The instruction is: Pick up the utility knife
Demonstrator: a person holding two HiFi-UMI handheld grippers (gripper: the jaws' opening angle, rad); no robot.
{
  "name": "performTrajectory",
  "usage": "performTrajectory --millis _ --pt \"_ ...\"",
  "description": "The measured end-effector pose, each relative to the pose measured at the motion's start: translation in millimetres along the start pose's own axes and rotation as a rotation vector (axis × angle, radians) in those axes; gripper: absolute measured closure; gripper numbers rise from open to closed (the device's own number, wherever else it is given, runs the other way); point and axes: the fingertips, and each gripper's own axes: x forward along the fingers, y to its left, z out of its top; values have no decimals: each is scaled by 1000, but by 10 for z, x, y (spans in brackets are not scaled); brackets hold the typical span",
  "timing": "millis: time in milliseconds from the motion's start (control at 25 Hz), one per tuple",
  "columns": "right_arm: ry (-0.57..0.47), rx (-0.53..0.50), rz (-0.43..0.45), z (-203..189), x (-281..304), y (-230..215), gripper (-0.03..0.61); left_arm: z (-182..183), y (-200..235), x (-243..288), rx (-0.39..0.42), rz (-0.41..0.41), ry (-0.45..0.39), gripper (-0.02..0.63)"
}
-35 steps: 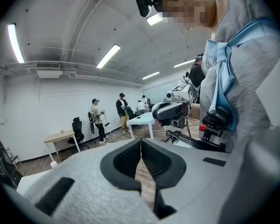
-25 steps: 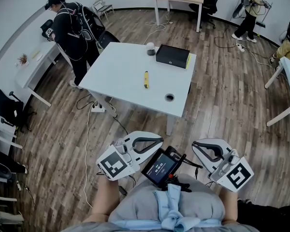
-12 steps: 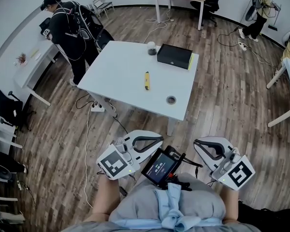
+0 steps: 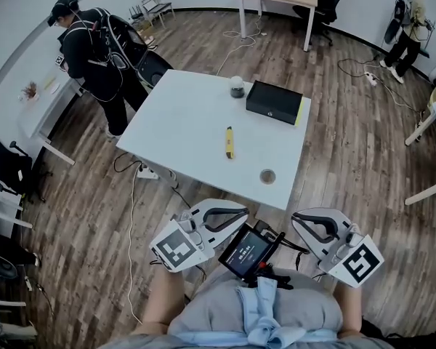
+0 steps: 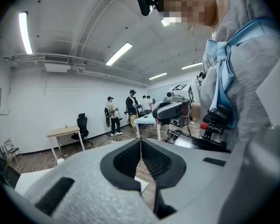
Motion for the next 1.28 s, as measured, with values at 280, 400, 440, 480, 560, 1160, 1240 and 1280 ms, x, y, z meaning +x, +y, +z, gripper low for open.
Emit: performTrajectory --millis 280,400,440,480,560,1160,1240,1280 --pt "24 -29 -19 45 542 -384 549 -79 702 -50 -6 -9 -20 595" --pt "20 -28 -34 43 749 -538 549 -133 974 -66 -8 -13 -25 595" --pt "24 -27 -41 31 807 -594 549 -166 1056 -65 1 -20 -23 595" --pt "25 -27 -49 25 859 -648 549 -199 1130 -62 10 -29 -20 595" --pt "14 -22 -69 39 945 -750 549 -233 1262 -44 5 -41 -22 595" --pt "110 59 -91 -339 891 -1254 549 -659 1961 298 -149 123 -12 595" --pt "120 63 -82 -372 833 -1383 549 -800 2082 374 -201 173 7 595" --pt "117 63 -78 -374 809 -1445 549 -874 2132 406 -227 194 17 595"
